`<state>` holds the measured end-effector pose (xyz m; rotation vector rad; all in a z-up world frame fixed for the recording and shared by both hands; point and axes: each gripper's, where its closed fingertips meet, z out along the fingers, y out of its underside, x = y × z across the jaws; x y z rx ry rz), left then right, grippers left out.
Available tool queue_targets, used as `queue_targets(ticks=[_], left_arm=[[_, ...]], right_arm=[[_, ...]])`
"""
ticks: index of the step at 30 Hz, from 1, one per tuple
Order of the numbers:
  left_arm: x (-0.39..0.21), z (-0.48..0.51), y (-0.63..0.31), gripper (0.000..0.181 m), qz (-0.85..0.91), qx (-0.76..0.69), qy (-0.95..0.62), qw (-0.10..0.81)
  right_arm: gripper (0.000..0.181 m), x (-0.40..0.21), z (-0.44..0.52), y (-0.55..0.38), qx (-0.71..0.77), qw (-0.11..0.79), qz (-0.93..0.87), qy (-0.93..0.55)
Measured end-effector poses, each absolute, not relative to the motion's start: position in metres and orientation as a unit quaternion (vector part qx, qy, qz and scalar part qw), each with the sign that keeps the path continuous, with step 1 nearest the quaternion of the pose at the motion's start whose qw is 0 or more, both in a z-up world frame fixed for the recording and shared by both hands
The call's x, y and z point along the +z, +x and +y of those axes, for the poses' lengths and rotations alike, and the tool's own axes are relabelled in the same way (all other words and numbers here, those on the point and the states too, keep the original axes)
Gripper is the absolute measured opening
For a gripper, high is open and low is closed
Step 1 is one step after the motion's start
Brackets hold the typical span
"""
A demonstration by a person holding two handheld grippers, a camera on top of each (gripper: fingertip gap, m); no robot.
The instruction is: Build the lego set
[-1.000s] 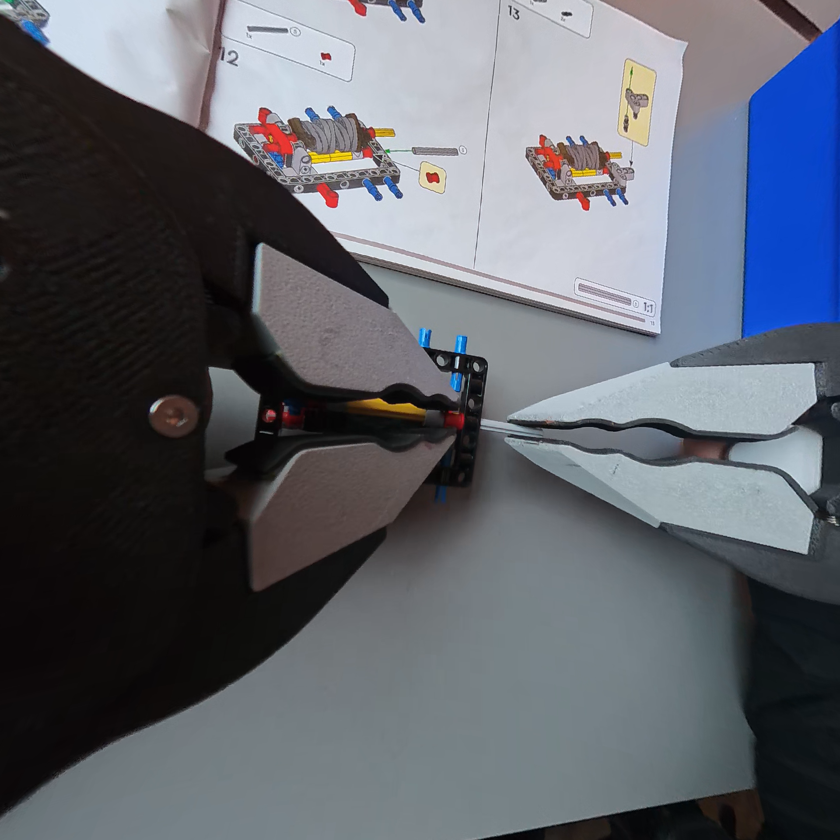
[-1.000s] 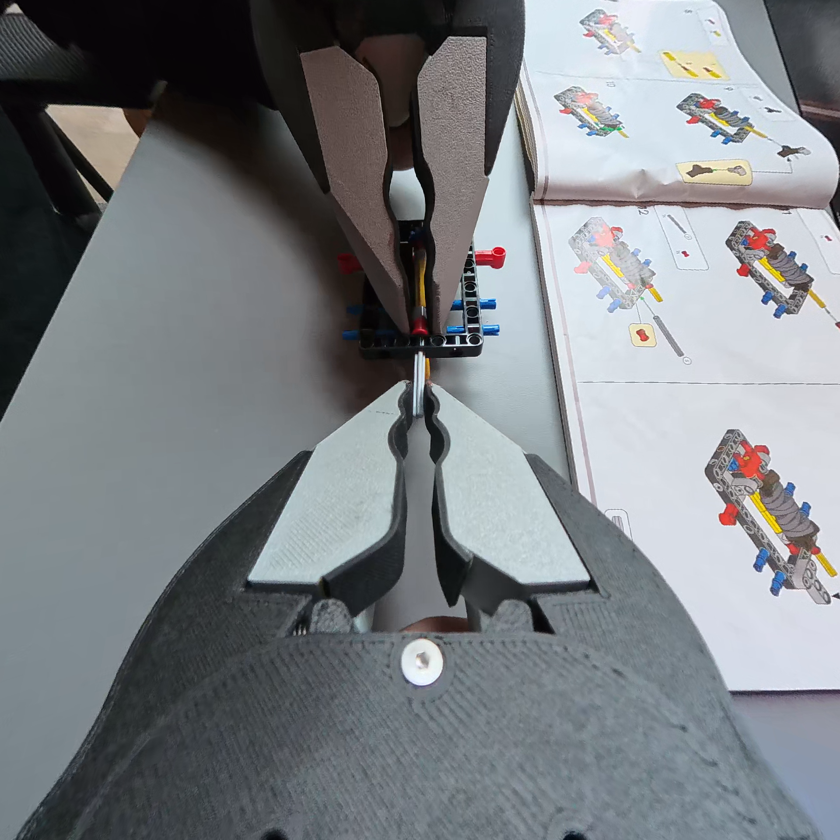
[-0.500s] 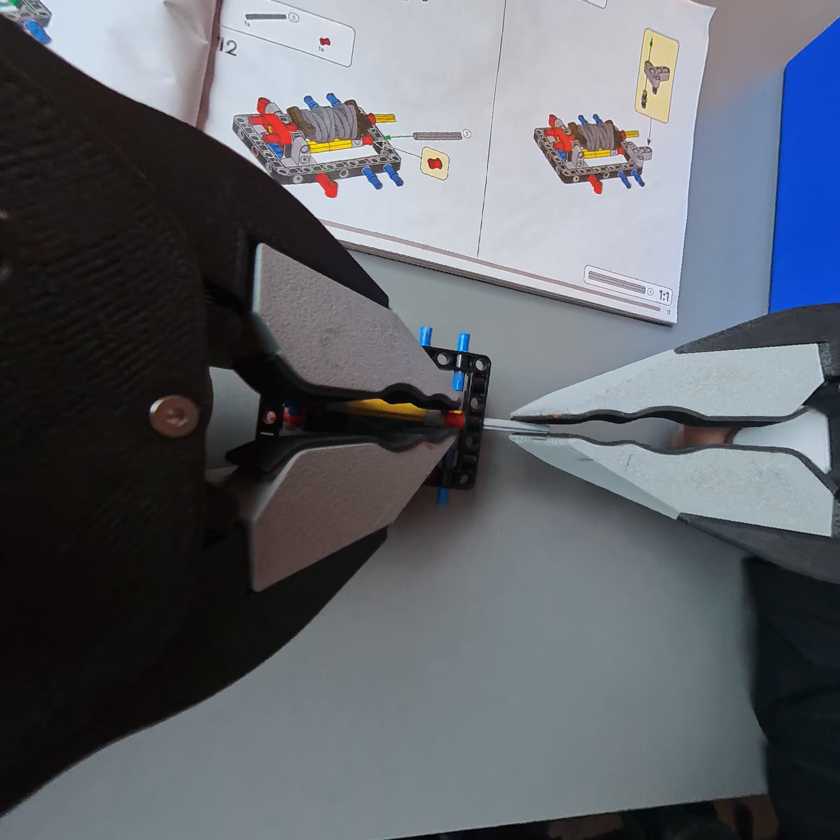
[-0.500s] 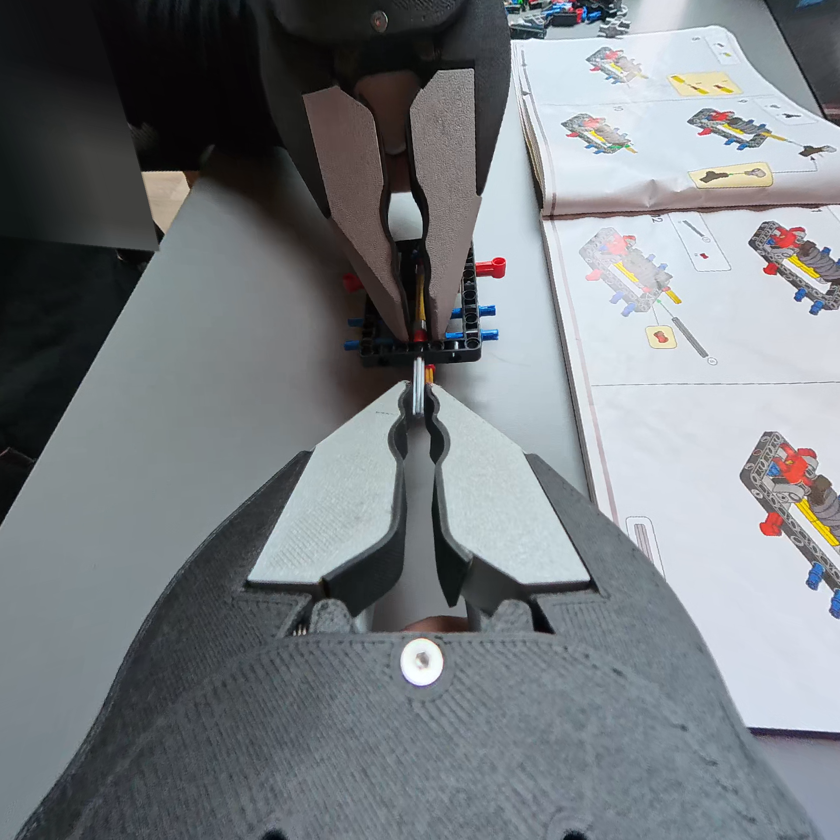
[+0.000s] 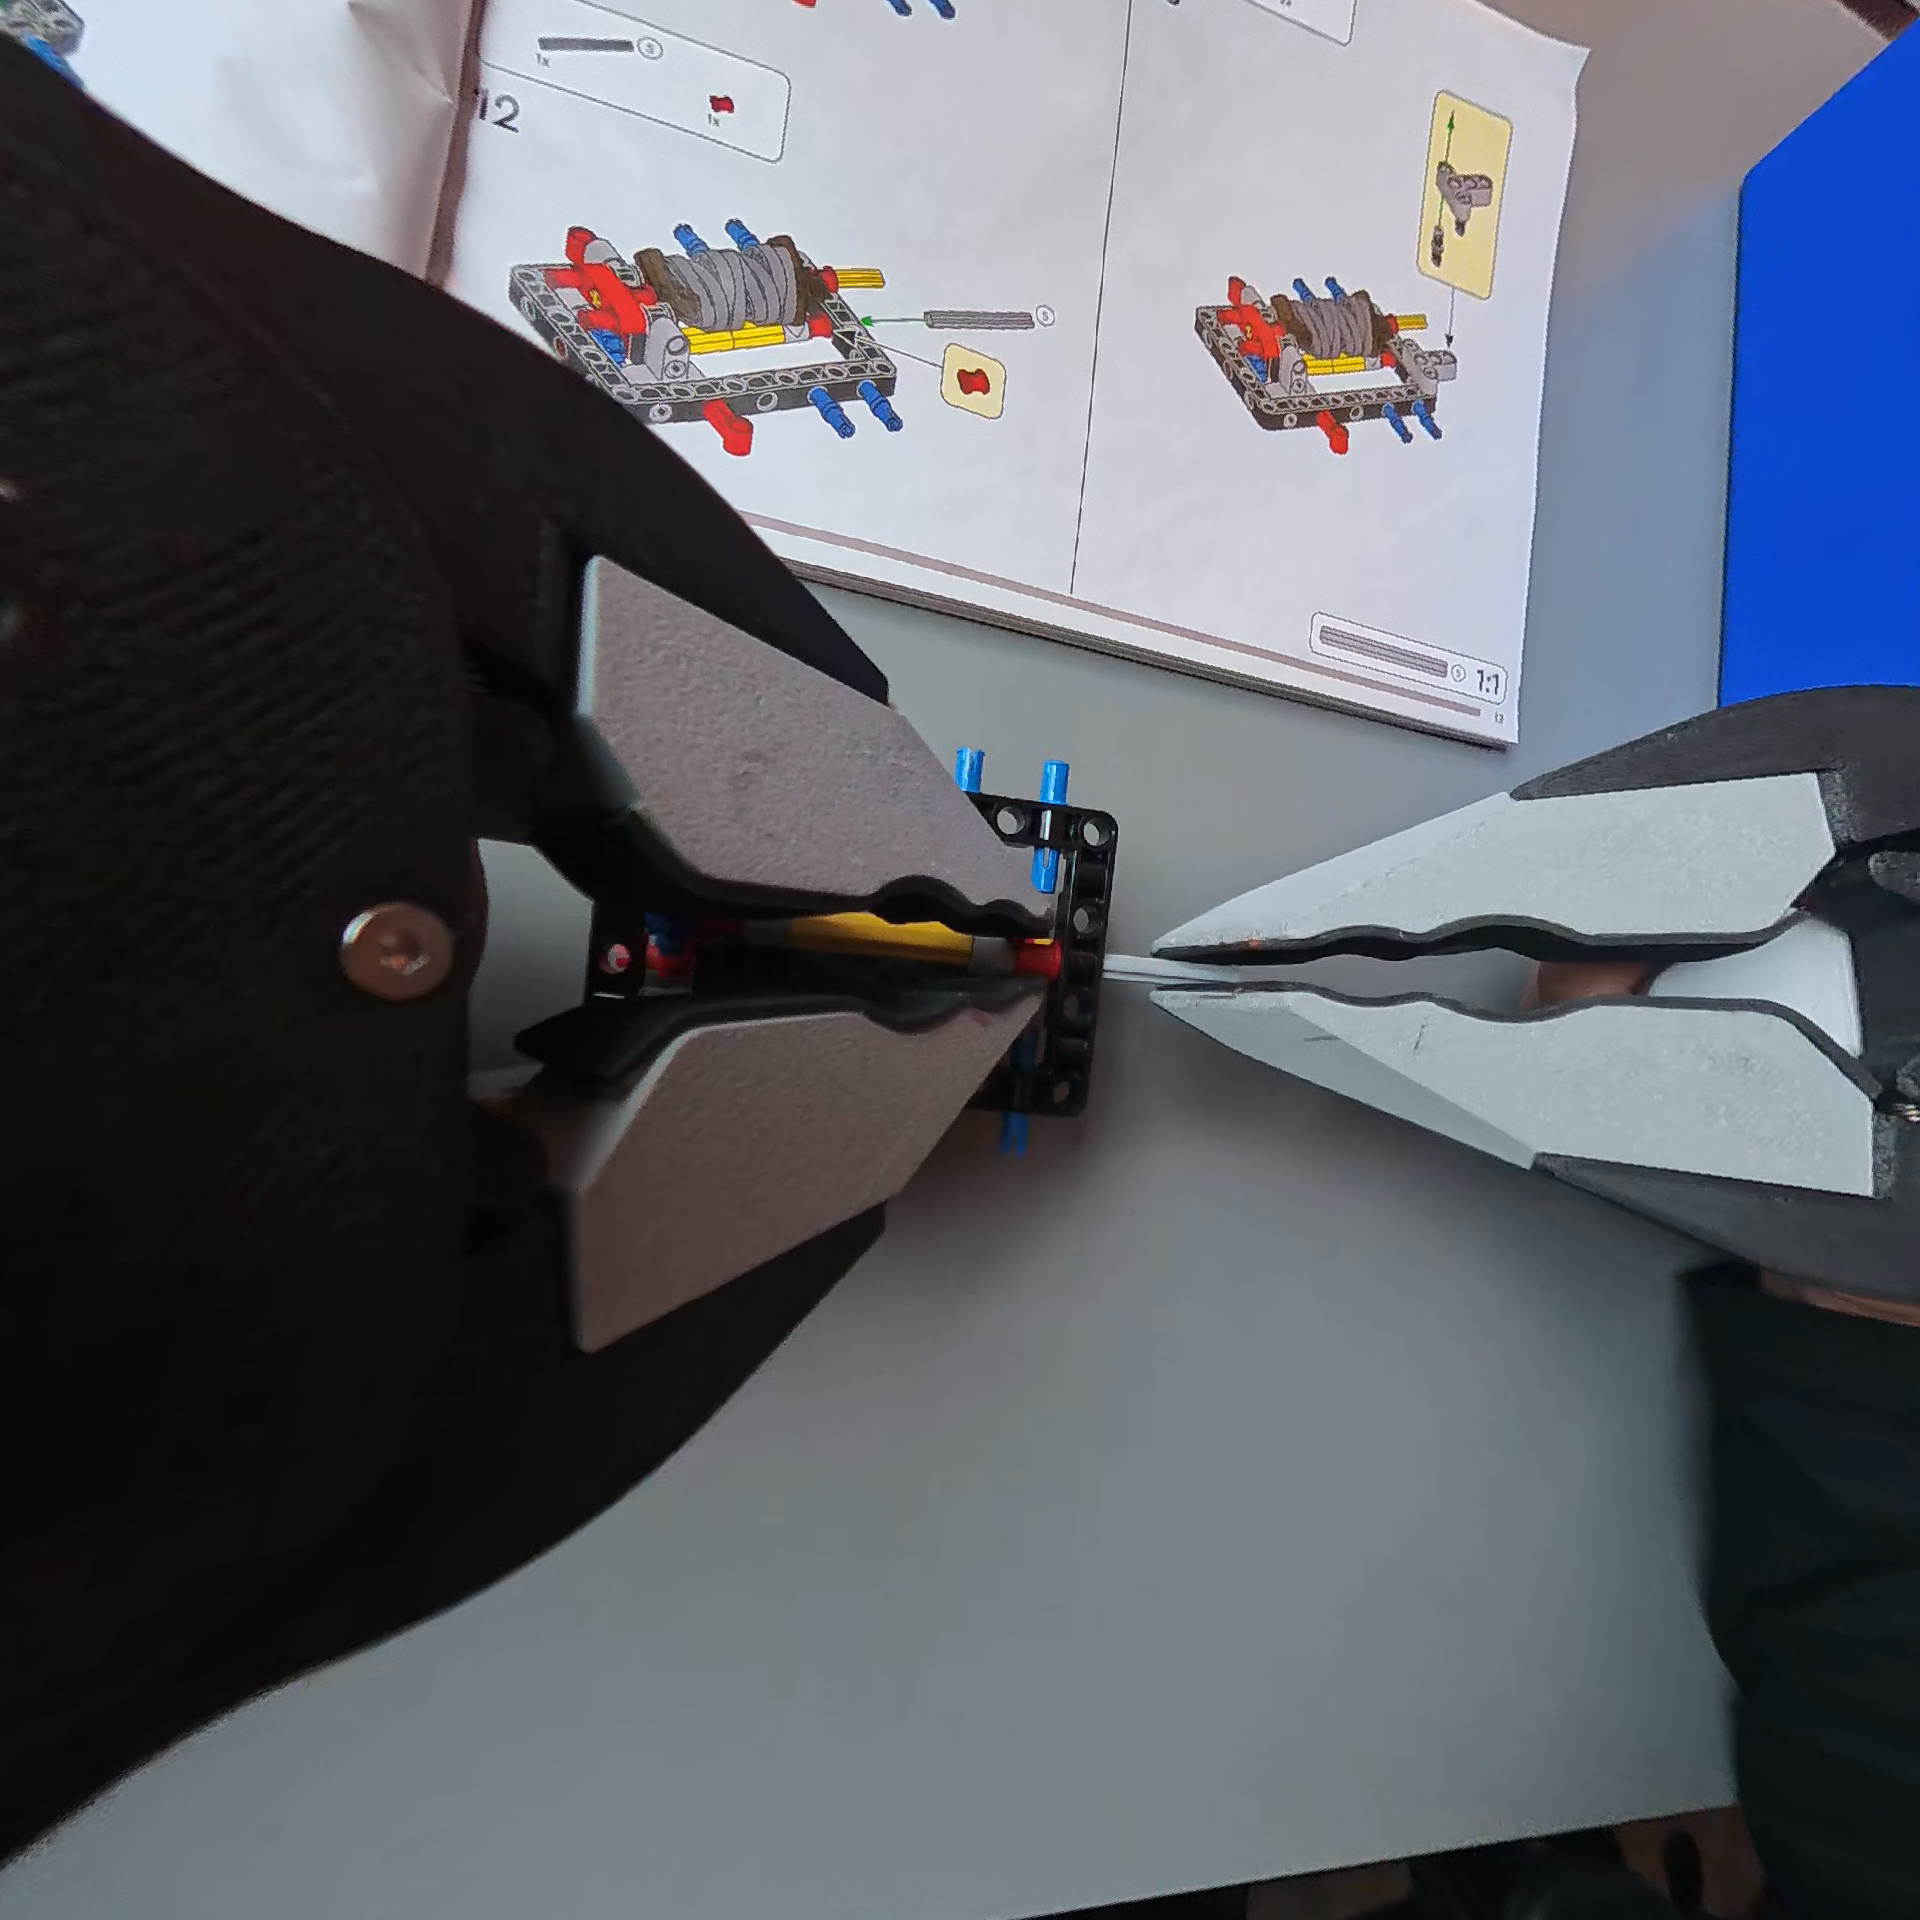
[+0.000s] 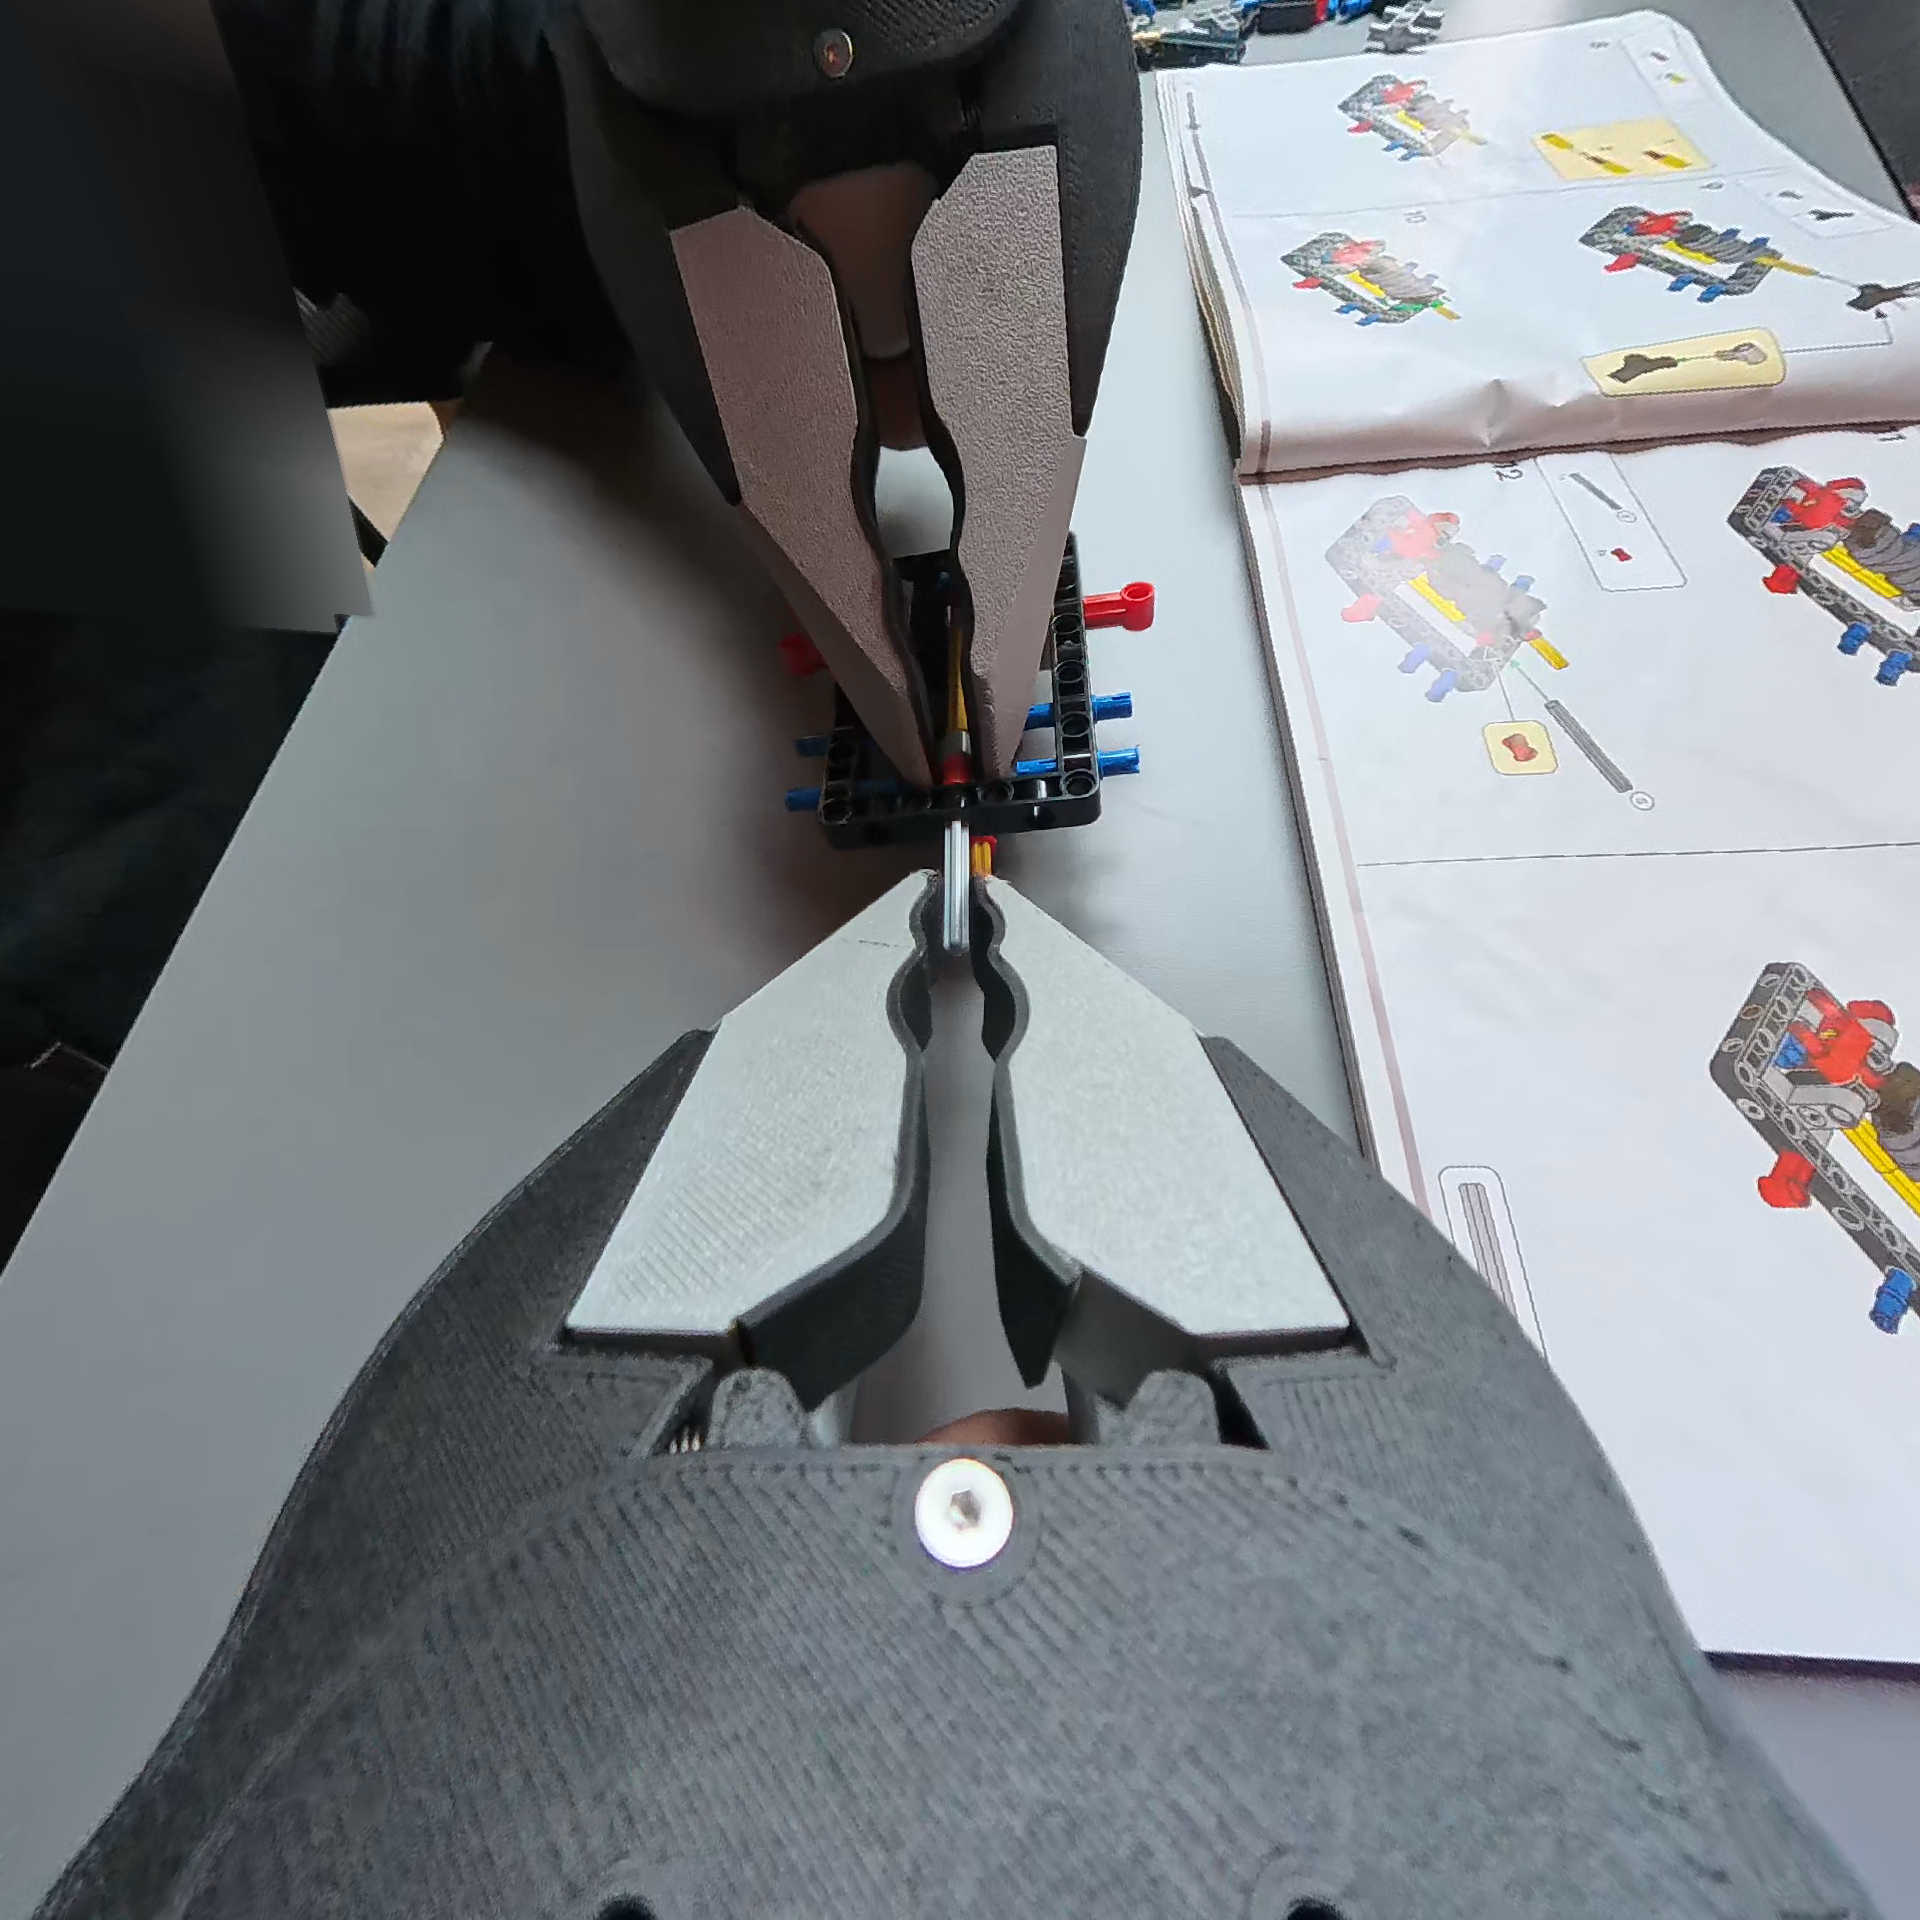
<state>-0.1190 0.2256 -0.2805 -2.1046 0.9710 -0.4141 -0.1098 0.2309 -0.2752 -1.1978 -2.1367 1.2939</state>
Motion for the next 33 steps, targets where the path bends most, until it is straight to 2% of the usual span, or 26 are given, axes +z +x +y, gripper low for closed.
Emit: queue_targets(ticks=[19,33], left_arm=[[-0.2765,0.224,-0.1204,0.005,0.368,-0.161,-0.811,0.425],[-0.2745,0.2236,-0.122,0.004,0.349,-0.157,-0.809,0.446]], right_arm=[[0.001,-0.2705,0.2283,-0.1127,0.42,0.254,-0.79,-0.367],[0.001,-0.2699,0.2282,-0.1163,0.405,0.258,-0.804,-0.351]])
